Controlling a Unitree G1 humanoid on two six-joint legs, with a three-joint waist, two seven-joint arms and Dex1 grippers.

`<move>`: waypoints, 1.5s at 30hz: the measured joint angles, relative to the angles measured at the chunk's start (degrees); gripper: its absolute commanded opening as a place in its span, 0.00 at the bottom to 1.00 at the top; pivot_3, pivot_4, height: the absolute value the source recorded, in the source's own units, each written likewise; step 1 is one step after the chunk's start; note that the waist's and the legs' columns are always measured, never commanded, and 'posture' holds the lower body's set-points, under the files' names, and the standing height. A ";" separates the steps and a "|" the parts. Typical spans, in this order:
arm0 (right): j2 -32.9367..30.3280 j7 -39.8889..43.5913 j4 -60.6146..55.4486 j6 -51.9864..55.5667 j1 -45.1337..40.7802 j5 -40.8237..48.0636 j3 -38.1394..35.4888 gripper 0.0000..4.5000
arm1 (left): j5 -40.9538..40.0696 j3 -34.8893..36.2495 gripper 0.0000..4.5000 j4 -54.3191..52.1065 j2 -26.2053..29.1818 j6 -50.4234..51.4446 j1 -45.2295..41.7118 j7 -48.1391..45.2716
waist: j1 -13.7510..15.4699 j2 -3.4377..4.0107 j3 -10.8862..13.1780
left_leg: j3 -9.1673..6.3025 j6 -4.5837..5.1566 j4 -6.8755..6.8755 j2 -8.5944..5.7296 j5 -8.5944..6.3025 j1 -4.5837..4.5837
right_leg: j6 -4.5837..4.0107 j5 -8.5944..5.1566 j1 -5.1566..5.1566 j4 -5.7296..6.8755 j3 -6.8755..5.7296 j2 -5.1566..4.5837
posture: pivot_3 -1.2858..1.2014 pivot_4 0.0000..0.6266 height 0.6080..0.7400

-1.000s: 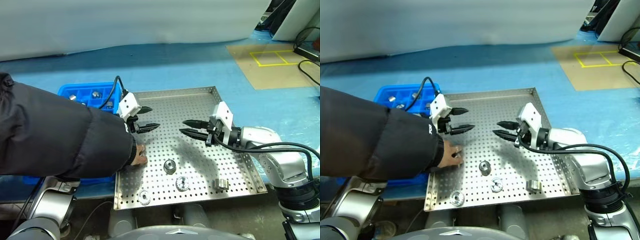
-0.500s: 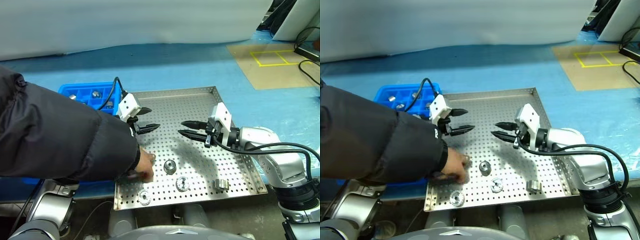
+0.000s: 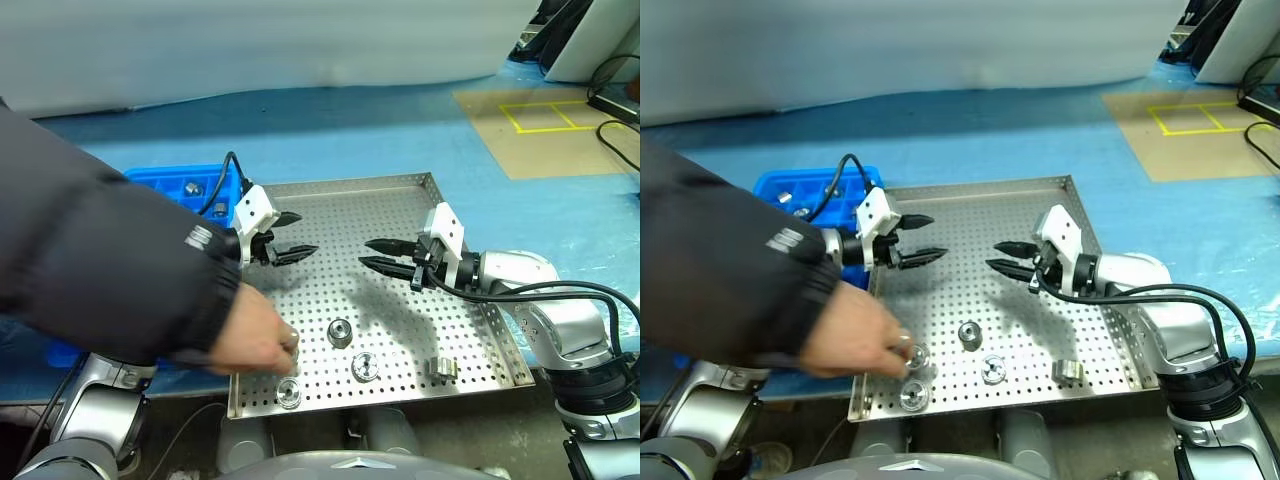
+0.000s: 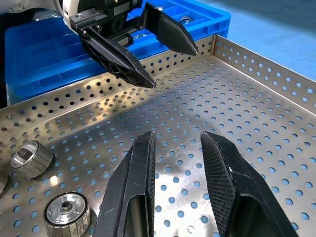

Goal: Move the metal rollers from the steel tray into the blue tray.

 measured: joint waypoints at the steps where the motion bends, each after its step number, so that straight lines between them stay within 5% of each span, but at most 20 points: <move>1: 0.00 0.10 0.15 -0.06 -0.21 -0.09 0.00 0.32 | 0.18 0.00 0.83 0.32 -0.20 -0.48 -0.02 0.00 | -0.01 0.00 0.00 | 0.00 -0.01 0.00 0.00 0.00 0.00 | 0.00 0.00 0.00 0.00 0.00 0.00 | 0.45 0.24 1.00; 20: 0.65 2.25 3.75 -1.73 -2.93 -1.55 1.78 0.32 | 0.71 0.50 0.83 1.12 0.27 -3.44 2.45 0.52 | 0.28 0.01 0.00 | 0.00 -0.01 -0.01 0.01 0.01 0.00 | -0.01 0.00 -0.01 0.01 0.00 0.00 | 0.47 0.24 1.00; 33: -1.03 4.74 2.65 0.39 -0.44 -1.40 3.81 0.32 | -16.05 14.22 0.83 -21.45 12.98 10.15 12.67 -3.02 | 0.89 0.02 -0.01 | 0.01 0.04 -0.02 -0.02 -0.03 0.12 | 0.00 -0.01 0.09 0.01 -0.03 -0.06 | 0.49 0.24 1.00; 45: -2.34 3.38 -3.98 2.30 5.97 -0.66 1.86 0.32 | -13.96 4.60 0.83 -19.23 16.43 8.42 13.58 -11.85 | 0.65 0.03 -0.02 | 0.02 0.06 -0.09 0.01 -0.04 0.18 | 0.04 -0.03 0.09 -0.02 -0.02 -0.01 | 0.42 0.24 1.00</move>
